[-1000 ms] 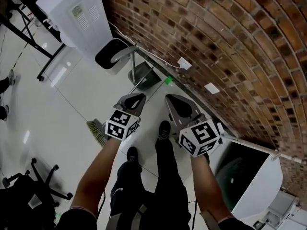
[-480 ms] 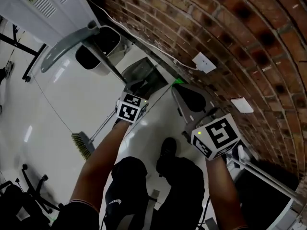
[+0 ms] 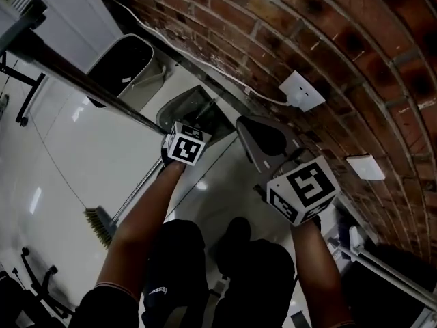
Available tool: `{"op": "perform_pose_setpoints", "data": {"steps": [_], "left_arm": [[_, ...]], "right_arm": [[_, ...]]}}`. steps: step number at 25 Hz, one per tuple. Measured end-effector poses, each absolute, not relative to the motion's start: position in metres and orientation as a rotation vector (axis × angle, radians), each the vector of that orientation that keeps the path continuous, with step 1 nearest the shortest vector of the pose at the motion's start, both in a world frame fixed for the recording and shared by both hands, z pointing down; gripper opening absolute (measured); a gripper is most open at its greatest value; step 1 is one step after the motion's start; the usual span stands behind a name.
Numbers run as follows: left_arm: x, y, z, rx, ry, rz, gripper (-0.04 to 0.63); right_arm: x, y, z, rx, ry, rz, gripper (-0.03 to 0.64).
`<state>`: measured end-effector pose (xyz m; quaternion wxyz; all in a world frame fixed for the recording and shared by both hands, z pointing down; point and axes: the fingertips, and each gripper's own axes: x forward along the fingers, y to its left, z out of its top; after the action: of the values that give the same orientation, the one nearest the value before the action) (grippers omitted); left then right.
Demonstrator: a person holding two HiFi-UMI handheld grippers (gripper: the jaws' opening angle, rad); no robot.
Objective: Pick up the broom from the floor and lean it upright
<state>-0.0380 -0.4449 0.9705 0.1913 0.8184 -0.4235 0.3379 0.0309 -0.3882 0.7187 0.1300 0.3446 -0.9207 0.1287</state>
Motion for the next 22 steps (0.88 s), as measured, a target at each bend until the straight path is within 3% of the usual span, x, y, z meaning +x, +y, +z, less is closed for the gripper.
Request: {"op": "perform_pose_setpoints", "data": {"steps": [10,12,13,22], "left_arm": [[-0.043,-0.457,1.029,2.182,-1.099,1.104,0.197],[-0.044,-0.457,1.028,2.178,-1.087,1.127,0.100],[-0.042,-0.455,1.027,2.182,-1.063,1.140,0.096],[-0.029,-0.428,0.943,2.304,-1.035,1.076,0.091]], "right_arm": [[0.037,-0.390,0.737,1.003,-2.673,0.365,0.004],[0.040,-0.390,0.735,1.006,-2.661,0.359,0.005],[0.043,-0.390,0.733,1.011,-2.655,0.358,0.005],[0.046,-0.377,0.681,1.055,-2.636,0.396,0.004]]}}
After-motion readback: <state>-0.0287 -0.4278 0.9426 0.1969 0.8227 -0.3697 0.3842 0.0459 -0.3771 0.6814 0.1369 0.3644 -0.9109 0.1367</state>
